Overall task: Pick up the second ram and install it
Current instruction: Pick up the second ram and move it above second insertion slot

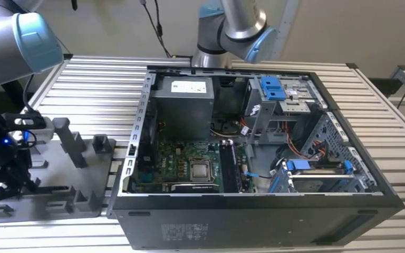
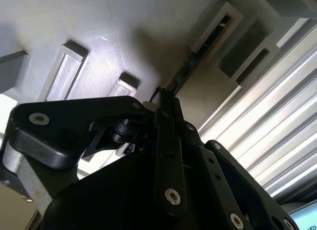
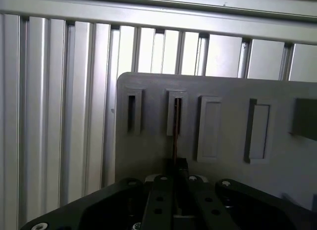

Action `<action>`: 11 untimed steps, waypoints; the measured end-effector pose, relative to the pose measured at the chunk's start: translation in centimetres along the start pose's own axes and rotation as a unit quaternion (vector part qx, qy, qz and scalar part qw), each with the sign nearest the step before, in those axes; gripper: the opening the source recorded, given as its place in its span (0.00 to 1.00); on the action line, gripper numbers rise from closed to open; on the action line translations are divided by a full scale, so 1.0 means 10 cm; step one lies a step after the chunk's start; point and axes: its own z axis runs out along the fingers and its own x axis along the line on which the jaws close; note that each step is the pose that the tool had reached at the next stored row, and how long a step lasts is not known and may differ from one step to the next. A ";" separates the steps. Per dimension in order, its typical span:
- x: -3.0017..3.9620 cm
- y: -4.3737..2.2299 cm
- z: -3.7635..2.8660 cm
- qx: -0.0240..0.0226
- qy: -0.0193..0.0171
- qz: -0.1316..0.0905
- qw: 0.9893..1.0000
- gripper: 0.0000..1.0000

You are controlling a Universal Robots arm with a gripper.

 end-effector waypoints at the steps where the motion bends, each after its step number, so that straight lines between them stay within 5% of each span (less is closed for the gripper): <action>1: 0.000 0.000 -0.008 0.000 0.000 0.000 1.000 0.14; 11: -0.002 -0.002 -0.117 0.000 0.000 0.000 1.000 0.14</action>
